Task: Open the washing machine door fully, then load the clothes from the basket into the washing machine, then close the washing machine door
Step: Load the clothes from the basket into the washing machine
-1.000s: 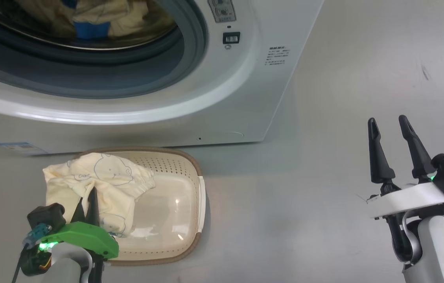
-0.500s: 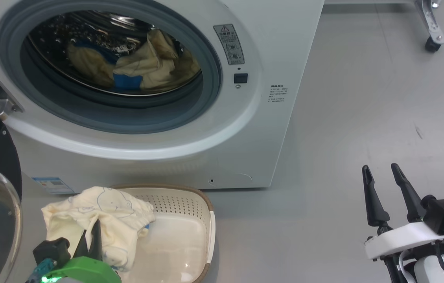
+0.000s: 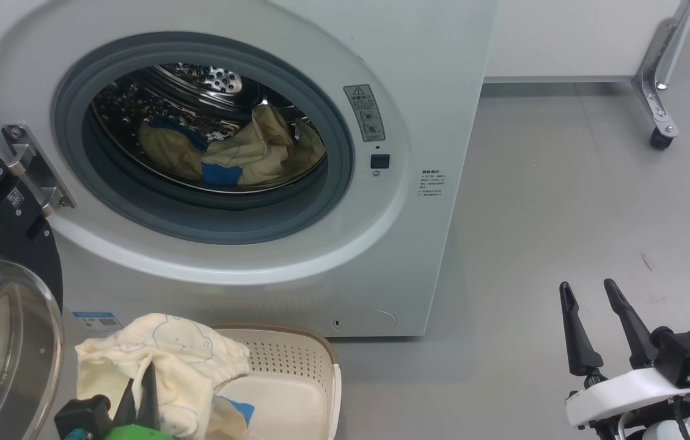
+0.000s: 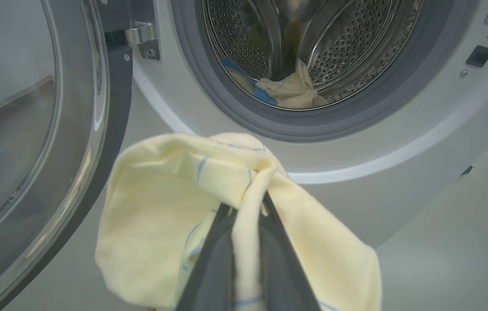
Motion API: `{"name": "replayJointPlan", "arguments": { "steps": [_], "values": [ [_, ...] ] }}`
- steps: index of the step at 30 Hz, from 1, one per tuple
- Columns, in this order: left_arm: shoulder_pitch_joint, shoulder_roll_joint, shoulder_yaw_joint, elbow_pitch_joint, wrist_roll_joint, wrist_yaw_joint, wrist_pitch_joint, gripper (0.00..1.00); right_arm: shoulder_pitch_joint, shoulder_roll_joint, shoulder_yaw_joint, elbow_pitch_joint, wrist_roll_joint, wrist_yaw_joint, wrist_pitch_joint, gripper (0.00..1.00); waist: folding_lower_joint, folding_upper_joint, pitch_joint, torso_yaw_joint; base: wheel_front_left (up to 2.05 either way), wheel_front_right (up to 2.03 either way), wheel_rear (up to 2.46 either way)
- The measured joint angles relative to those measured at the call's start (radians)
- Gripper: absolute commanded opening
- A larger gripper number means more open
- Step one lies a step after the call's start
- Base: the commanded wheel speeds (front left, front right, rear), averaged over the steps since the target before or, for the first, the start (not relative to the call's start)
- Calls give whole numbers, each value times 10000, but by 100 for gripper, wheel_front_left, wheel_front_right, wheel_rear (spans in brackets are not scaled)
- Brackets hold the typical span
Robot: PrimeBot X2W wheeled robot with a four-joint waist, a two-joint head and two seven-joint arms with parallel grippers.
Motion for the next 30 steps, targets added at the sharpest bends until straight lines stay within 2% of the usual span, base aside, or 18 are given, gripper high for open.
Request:
{"name": "replayJointPlan", "arguments": {
  "steps": [30],
  "values": [
    [845,6,-420,-1108,-10,265,0,0,390,6,77,-230,75,0,0,100,0,0,-382,94,0,0,0]
  ]
}}
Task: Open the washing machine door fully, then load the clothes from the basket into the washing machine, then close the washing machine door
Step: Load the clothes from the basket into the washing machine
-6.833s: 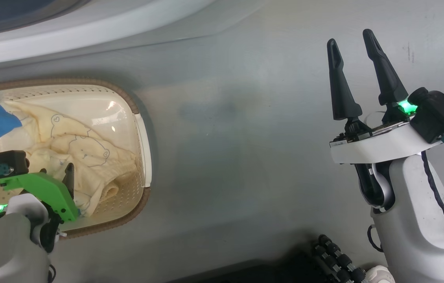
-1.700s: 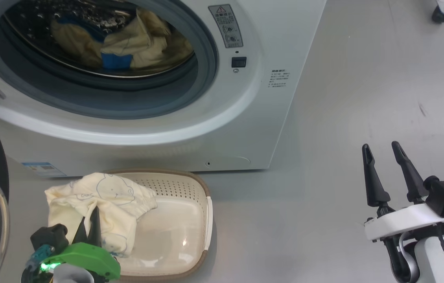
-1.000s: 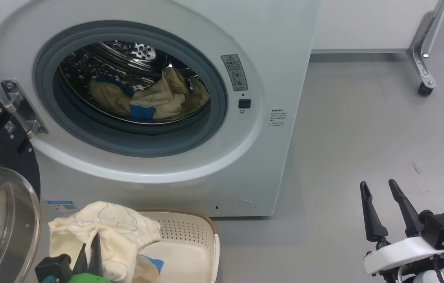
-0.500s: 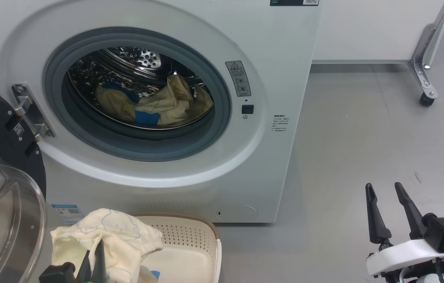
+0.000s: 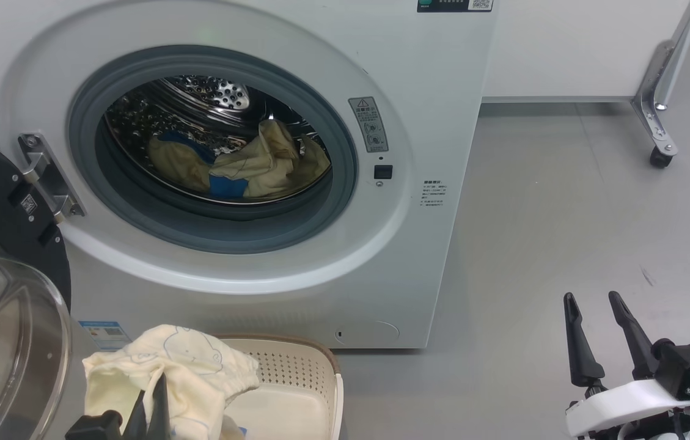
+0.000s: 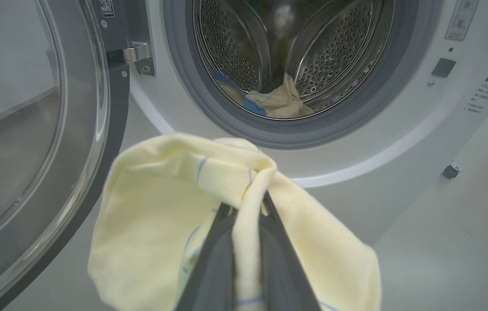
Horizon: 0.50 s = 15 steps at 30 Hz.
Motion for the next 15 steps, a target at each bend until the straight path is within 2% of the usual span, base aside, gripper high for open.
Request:
{"name": "replayJointPlan", "arguments": {
  "steps": [15],
  "values": [
    [20,4,-134,-424,0,90,0,0,0,54,180,-113,0,0,0,100,0,0,242,-183,0,0,0]
  ]
}}
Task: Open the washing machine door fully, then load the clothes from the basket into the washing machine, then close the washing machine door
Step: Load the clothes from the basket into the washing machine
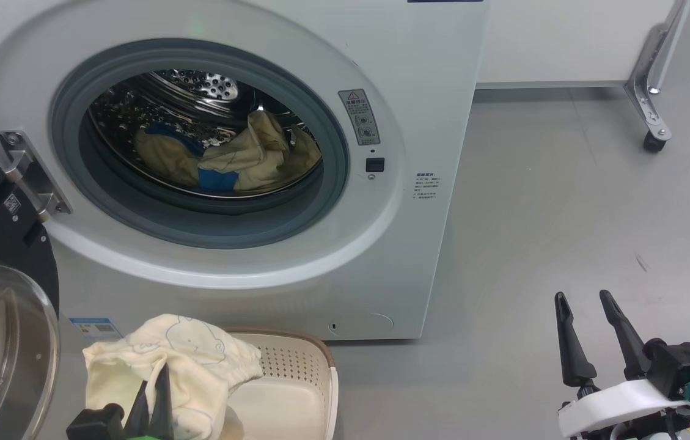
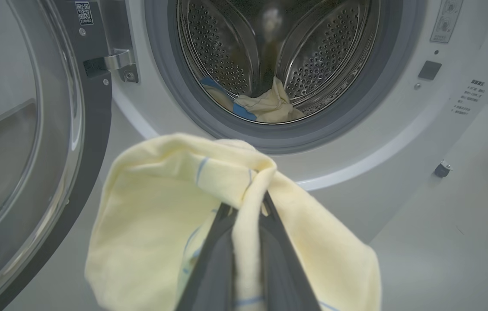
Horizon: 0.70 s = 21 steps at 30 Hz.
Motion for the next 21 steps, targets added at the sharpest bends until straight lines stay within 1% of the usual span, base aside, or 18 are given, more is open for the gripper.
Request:
{"name": "replayJointPlan", "arguments": {
  "steps": [7,14,21],
  "values": [
    [-388,2,-105,-245,142,-2,0,0,-25,23,140,-61,0,0,0,100,0,0,269,-169,0,0,0],
    [-1557,44,-111,-416,370,-12,0,0,-295,77,305,-148,2,0,0,100,0,0,698,-407,0,0,0],
    [-2927,324,-31,-487,671,-13,0,0,-653,119,453,-190,4,0,0,100,0,0,1217,-746,0,0,0]
  ]
}}
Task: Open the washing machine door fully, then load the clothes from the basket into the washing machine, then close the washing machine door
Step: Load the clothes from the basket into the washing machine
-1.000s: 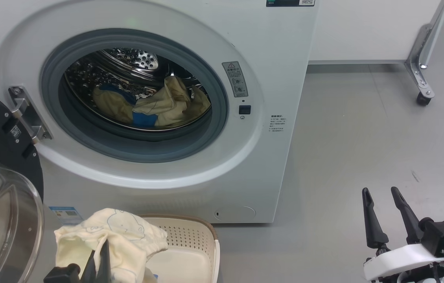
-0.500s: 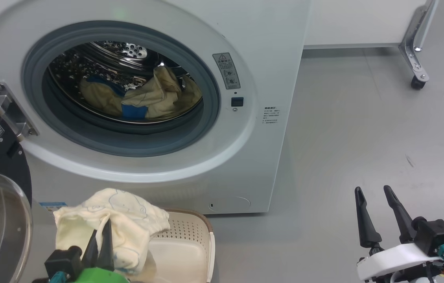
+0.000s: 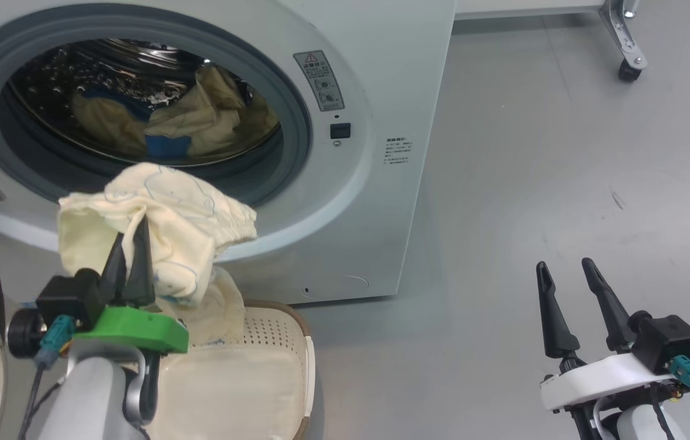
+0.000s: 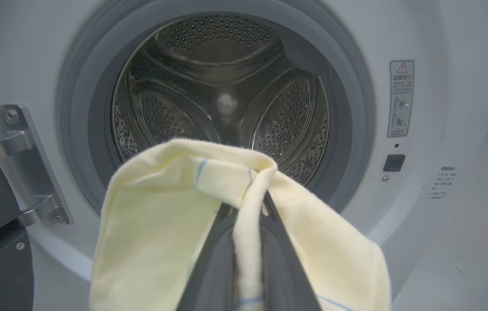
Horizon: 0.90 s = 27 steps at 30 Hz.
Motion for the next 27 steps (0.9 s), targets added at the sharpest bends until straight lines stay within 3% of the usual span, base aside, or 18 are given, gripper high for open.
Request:
{"name": "replayJointPlan", "arguments": {
  "steps": [9,18,27],
  "values": [
    [-2151,462,303,297,230,-15,31,0,-492,23,293,-59,13,0,0,100,0,0,828,-519,0,0,0],
    [-3754,1198,819,1705,297,-86,190,0,-1035,48,821,-23,35,0,0,100,0,0,1760,-1250,0,0,0],
    [-5390,1691,648,2412,669,-311,138,0,-1342,-29,1099,-12,58,0,0,100,1,0,2650,-1834,0,0,0]
  ]
}}
